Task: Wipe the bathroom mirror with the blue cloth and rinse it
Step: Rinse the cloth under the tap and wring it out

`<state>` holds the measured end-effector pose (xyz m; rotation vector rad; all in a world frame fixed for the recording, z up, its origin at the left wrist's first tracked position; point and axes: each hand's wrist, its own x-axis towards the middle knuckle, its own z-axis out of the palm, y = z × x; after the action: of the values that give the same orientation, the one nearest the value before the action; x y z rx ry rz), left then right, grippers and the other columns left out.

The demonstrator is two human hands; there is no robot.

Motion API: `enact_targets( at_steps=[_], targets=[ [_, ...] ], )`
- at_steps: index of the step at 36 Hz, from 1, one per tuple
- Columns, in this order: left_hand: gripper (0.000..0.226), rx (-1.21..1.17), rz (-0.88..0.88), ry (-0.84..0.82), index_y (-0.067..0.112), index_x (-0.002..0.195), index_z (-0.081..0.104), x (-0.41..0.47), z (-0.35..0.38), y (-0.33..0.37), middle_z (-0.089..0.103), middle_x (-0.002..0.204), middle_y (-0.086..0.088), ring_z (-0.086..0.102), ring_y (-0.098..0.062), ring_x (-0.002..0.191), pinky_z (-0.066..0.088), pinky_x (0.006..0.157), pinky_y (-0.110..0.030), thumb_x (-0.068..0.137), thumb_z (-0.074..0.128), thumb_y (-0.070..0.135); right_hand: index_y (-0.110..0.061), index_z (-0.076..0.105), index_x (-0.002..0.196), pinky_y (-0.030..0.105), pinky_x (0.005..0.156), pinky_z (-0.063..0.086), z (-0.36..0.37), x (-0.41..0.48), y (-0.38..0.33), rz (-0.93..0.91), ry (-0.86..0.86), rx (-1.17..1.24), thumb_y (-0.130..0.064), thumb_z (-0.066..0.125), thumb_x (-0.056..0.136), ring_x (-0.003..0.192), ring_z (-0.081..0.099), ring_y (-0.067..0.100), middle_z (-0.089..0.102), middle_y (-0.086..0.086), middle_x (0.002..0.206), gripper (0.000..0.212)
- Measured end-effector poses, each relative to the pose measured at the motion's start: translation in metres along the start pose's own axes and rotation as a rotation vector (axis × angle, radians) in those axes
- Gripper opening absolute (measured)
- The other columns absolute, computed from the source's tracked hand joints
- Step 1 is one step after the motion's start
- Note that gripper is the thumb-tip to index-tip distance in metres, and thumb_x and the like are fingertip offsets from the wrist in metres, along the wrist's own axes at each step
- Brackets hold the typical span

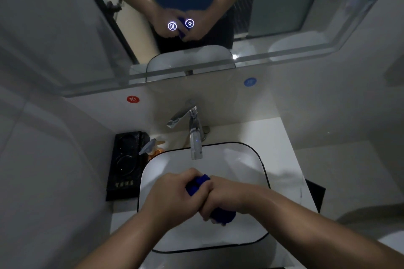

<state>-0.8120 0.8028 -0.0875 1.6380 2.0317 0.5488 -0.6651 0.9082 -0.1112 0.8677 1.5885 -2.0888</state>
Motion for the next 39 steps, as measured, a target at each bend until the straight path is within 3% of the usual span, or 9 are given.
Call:
enact_targets(
  at_steps=[9, 15, 18, 21, 24, 28, 32, 37, 39],
  targets=[
    [0.032, -0.162, 0.242, 0.078, 0.028, 0.091, 0.078, 0.014, -0.025, 0.008, 0.067, 0.068, 0.018, 0.062, -0.001, 0.059, 0.051, 0.056, -0.027, 0.105, 0.051, 0.038, -0.01, 0.062, 0.065, 0.02, 0.041, 0.038, 0.007, -0.014, -0.01, -0.215, -0.273, 0.397, 0.003, 0.057, 0.068, 0.039, 0.052, 0.016, 0.056, 0.007, 0.06, 0.014],
    [0.046, -0.167, 0.402, 0.155, 0.018, 0.084, 0.077, 0.023, -0.029, 0.011, 0.062, 0.059, 0.01, 0.057, -0.006, 0.051, 0.046, 0.049, -0.033, 0.109, 0.043, 0.037, -0.002, 0.056, 0.069, 0.029, 0.039, 0.026, 0.006, -0.015, -0.013, -0.296, -0.437, 0.474, 0.0, 0.054, 0.069, 0.036, 0.049, 0.017, 0.055, 0.008, 0.051, 0.003],
    [0.048, -0.17, 0.417, 0.171, 0.018, 0.089, 0.077, 0.024, -0.028, 0.009, 0.065, 0.063, 0.01, 0.06, -0.006, 0.054, 0.048, 0.051, -0.03, 0.11, 0.04, 0.04, -0.001, 0.058, 0.073, 0.023, 0.041, 0.038, 0.004, -0.024, -0.018, -0.235, -0.264, 0.385, 0.002, 0.058, 0.069, 0.041, 0.052, 0.018, 0.057, 0.009, 0.058, 0.004],
    [0.036, -0.054, 0.207, 0.082, 0.034, 0.093, 0.071, 0.024, -0.026, 0.017, 0.066, 0.071, 0.017, 0.063, -0.004, 0.064, 0.053, 0.061, -0.032, 0.105, 0.043, 0.052, -0.002, 0.063, 0.092, 0.03, 0.053, 0.05, -0.001, -0.03, -0.02, -0.165, -0.105, 0.267, 0.0, 0.069, 0.076, 0.058, 0.059, 0.022, 0.061, 0.009, 0.072, 0.017],
    [0.038, -0.059, -0.107, -0.108, 0.042, 0.107, 0.068, 0.023, -0.028, 0.028, 0.072, 0.087, 0.017, 0.069, 0.0, 0.078, 0.06, 0.07, -0.025, 0.097, 0.045, 0.071, -0.015, 0.068, 0.117, 0.04, 0.08, 0.058, -0.011, -0.041, -0.019, -0.124, -0.071, 0.183, -0.003, 0.071, 0.092, 0.086, 0.07, 0.025, 0.074, 0.004, 0.097, 0.028],
    [0.024, -0.398, -0.316, -0.248, 0.036, 0.114, 0.069, 0.019, -0.04, 0.026, 0.077, 0.099, 0.005, 0.076, -0.007, 0.085, 0.065, 0.075, -0.03, 0.1, 0.061, 0.055, -0.02, 0.056, 0.146, 0.056, 0.12, 0.045, -0.023, -0.056, -0.013, -0.142, -0.029, 0.305, -0.027, 0.068, 0.098, 0.133, 0.063, 0.036, 0.068, 0.011, 0.141, 0.05],
    [0.032, -0.666, -0.46, -0.274, 0.027, 0.119, 0.072, 0.011, -0.045, 0.027, 0.08, 0.103, 0.0, 0.078, -0.018, 0.091, 0.063, 0.08, -0.033, 0.104, 0.056, 0.05, -0.024, 0.066, 0.135, 0.053, 0.112, 0.053, -0.02, -0.067, -0.013, -0.207, 0.2, 0.188, -0.038, 0.055, 0.111, 0.119, 0.072, 0.024, 0.076, 0.002, 0.127, 0.03],
    [0.033, -0.664, -0.424, 0.006, 0.015, 0.104, 0.074, -0.004, -0.029, 0.046, 0.077, 0.087, -0.004, 0.072, -0.015, 0.076, 0.057, 0.066, -0.021, 0.11, 0.048, 0.034, -0.052, 0.071, 0.114, 0.033, 0.1, 0.057, -0.02, -0.084, -0.021, -0.345, 0.495, -0.345, -0.039, 0.05, 0.112, 0.107, 0.063, -0.004, 0.069, -0.017, 0.113, 0.024],
    [0.031, -0.619, -0.406, 0.125, 0.018, 0.102, 0.075, -0.011, -0.022, 0.055, 0.077, 0.084, -0.001, 0.071, -0.012, 0.074, 0.054, 0.063, -0.019, 0.111, 0.048, 0.03, -0.056, 0.066, 0.124, 0.033, 0.101, 0.058, -0.025, -0.086, -0.019, -0.364, 0.568, -0.372, -0.046, 0.057, 0.107, 0.108, 0.062, -0.003, 0.064, -0.018, 0.116, 0.022]
  ],
)
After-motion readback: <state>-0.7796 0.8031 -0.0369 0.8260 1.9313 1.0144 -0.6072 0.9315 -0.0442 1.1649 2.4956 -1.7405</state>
